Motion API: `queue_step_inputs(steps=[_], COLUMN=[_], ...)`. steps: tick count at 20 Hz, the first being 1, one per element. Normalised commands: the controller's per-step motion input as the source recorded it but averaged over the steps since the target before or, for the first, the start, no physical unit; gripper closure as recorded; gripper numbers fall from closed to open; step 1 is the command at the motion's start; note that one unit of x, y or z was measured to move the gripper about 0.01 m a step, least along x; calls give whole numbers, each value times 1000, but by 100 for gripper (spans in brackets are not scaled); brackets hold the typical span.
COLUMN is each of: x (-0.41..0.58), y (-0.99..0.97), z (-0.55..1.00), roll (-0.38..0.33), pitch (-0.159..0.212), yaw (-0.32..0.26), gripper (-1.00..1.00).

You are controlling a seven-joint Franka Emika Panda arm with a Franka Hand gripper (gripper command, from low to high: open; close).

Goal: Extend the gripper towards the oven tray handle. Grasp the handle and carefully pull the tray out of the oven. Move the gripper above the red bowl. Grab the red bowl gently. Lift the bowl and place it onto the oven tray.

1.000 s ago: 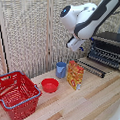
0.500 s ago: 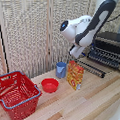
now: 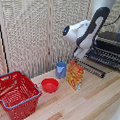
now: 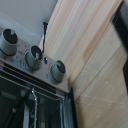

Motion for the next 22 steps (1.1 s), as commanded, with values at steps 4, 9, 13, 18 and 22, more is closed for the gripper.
queue_step_inputs(steps=[4, 9, 13, 18, 22], x=[-7, 0, -46, -83, -8], y=[-629, -600, -680, -719, -380], z=[-119, -182, -99, -22, 0], roll=[-248, -172, -50, -5, 28], pitch=[0, 0, -15, -50, -23], yaw=[0, 0, 13, 36, 17], gripper=[-100, -100, -100, -100, -100])
